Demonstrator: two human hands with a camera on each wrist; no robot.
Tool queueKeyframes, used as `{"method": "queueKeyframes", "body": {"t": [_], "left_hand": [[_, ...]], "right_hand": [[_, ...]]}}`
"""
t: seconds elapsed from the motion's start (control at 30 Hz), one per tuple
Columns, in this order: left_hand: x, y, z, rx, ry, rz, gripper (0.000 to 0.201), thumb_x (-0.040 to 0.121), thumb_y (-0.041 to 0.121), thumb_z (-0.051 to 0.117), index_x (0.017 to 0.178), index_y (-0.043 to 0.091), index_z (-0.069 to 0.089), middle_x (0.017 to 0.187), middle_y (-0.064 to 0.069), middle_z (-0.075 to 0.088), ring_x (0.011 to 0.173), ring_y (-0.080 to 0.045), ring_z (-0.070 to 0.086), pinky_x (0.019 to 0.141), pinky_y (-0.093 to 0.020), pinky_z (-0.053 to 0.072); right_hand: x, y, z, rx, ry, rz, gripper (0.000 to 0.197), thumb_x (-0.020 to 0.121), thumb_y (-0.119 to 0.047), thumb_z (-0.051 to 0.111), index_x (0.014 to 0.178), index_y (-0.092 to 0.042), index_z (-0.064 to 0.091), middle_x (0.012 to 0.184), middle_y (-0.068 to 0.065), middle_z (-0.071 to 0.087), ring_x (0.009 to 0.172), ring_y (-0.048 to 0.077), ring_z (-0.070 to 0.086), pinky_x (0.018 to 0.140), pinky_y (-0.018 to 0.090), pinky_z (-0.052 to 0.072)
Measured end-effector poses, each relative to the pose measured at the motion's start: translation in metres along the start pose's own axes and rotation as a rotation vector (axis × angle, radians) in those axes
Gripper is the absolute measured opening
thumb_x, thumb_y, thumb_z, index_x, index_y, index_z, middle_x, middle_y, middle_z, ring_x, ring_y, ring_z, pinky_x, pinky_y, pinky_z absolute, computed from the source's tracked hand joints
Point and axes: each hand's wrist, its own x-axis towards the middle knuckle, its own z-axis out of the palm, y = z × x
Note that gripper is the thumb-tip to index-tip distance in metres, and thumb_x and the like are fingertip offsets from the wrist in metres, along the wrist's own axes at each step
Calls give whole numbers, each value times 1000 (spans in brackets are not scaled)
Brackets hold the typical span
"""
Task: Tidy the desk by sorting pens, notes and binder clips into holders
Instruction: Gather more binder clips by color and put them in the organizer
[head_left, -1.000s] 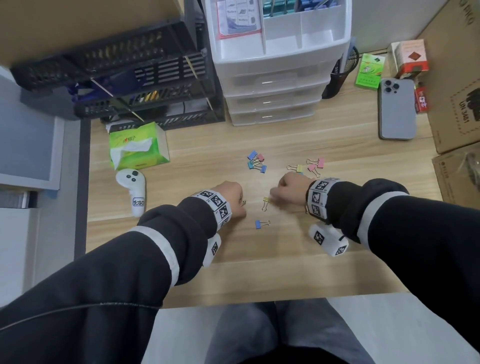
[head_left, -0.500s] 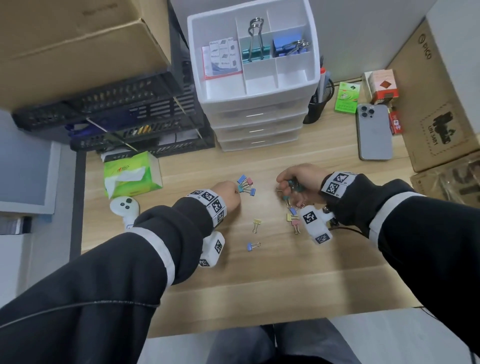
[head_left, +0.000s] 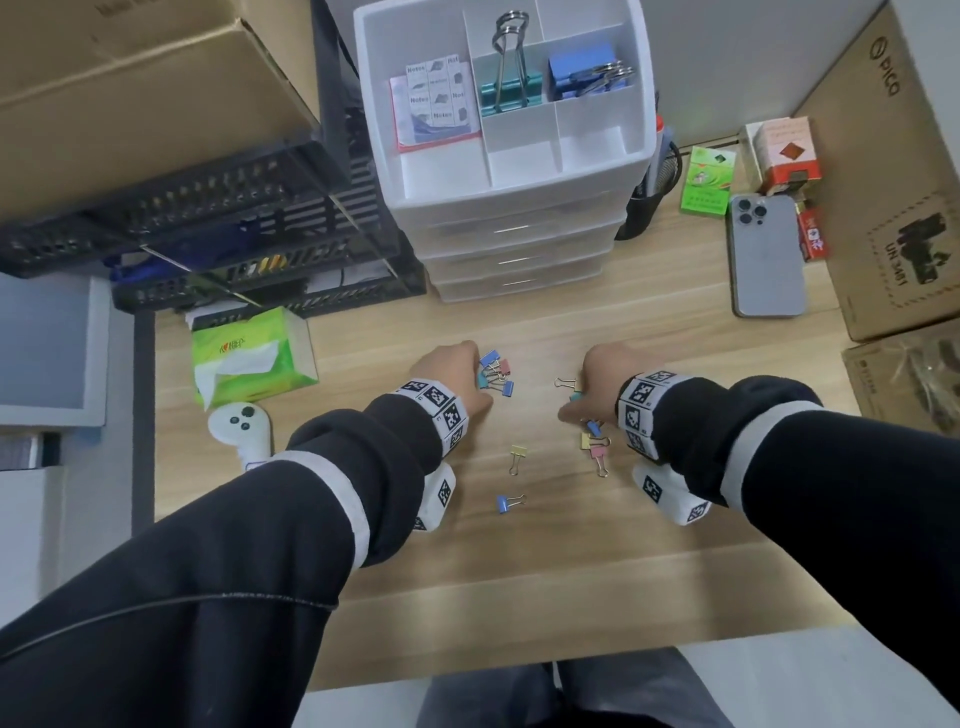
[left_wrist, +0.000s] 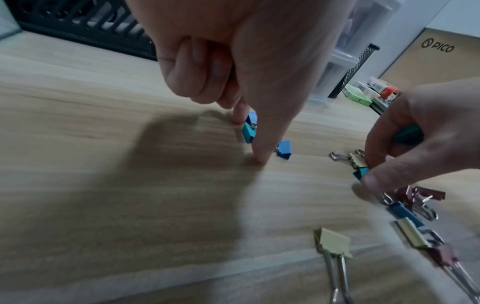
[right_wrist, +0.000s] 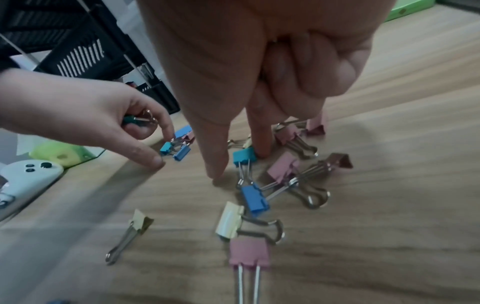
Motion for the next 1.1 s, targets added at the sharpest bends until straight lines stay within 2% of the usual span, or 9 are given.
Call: {"method": "queueKeyframes", "body": {"t": [0.17,0.27,0.33,0.43,0.57,0.7,0.8,0.9,1.1], "left_hand": [[6,-2,1,18,21,52,19,86,31,67,103,23,64,100,1,68,87,-25,64,72,-31,52],[7,-1,-1,57,-20,59,17,87,30,63,101,22,64,98,-1,66,86,-25,63,70,-31,51],[4,1,-4,82,-69,57,17,85,34,62,95,20,62,91,-2,65,80,-24,63,65,-30,49],[0,2,-5,108,-116,58,24,92,39,53,91,17,61,83,-3,63,72,-22,60,61,-29,47],[-3,0,-12,110,-148,88,33,97,37,45,97,12,66,92,-9,68,80,-27,63,68,-32,49],[-8,4,-26,7,-143,90,36,95,36,48,101,9,70,99,-12,70,92,-32,65,77,-35,52],[-17,14,-39,-58,-113,96,30,95,33,52,85,7,65,83,-7,60,79,-27,55,62,-30,40],[-25,27,-53,-138,-63,107,30,96,26,51,71,11,55,69,1,52,69,-23,50,55,-27,34],[-37,59,-83,-132,-7,238,18,96,18,47,88,10,62,81,-7,64,79,-26,58,67,-33,43]], "right_hand": [[1,-7,-6,-14,-20,21,19,60,-24,72,74,-12,68,68,3,69,61,22,67,52,25,53],[2,-8,-9,38,-55,27,23,62,-33,69,71,-12,69,65,1,69,61,22,69,58,30,57],[4,-4,-11,114,-70,34,33,73,-44,61,72,-11,69,67,2,70,65,23,69,66,32,59],[7,5,-17,221,-45,68,36,88,-39,50,75,-8,61,75,6,68,68,23,64,66,29,52],[7,13,-23,364,-48,45,24,92,-29,48,80,-11,56,78,9,58,70,24,52,69,32,45],[2,22,-36,590,-144,148,21,85,-18,47,72,-7,59,70,12,60,47,21,43,46,25,35],[-1,29,-42,863,-312,269,21,89,-10,45,73,-5,57,64,13,58,41,15,34,37,17,28],[-5,24,-48,1190,-373,300,15,98,-5,45,89,-1,56,63,12,53,40,14,43,40,22,42],[-21,-3,-53,1448,-410,225,19,100,-10,48,87,1,57,65,15,60,57,24,64,48,29,57]]}}
